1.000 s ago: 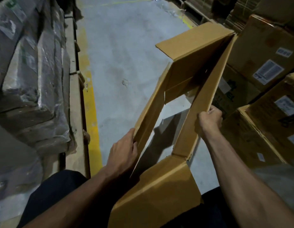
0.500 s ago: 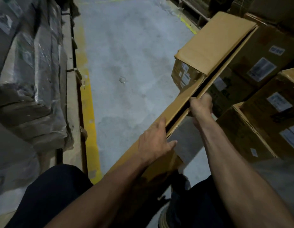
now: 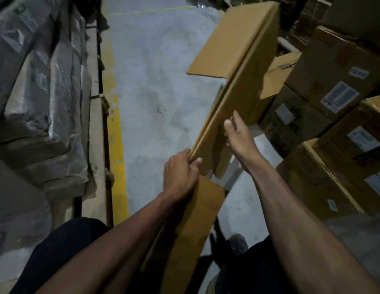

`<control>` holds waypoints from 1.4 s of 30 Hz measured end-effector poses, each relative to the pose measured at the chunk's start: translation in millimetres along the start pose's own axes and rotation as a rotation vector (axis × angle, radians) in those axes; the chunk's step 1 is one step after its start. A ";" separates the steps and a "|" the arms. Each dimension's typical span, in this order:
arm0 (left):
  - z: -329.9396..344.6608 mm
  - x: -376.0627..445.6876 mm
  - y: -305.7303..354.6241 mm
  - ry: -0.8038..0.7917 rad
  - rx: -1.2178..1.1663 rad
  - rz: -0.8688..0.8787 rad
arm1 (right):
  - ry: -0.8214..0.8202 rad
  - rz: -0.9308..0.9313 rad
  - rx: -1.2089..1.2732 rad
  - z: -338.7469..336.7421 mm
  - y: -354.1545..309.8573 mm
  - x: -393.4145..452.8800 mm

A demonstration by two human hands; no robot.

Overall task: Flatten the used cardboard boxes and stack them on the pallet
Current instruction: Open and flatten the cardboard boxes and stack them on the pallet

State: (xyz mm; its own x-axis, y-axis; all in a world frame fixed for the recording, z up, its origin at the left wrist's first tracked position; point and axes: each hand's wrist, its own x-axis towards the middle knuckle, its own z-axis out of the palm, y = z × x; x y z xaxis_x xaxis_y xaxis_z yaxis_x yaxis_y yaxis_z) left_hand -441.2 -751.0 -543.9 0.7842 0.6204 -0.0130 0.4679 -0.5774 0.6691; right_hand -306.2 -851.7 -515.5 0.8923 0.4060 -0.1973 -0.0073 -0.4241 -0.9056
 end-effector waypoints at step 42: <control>12.5 127.5 -60.0 -0.454 -0.961 -0.832 | 0.488 0.709 1.258 20.1 90.6 21.6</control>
State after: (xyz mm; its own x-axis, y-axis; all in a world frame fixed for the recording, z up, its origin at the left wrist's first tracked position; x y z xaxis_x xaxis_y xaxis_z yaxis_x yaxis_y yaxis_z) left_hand -364.2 -643.9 -594.9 0.5613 0.2650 -0.7840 0.5453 0.5942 0.5912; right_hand -296.6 -865.0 -609.4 0.5950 0.0162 -0.8035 -0.6270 0.6348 -0.4516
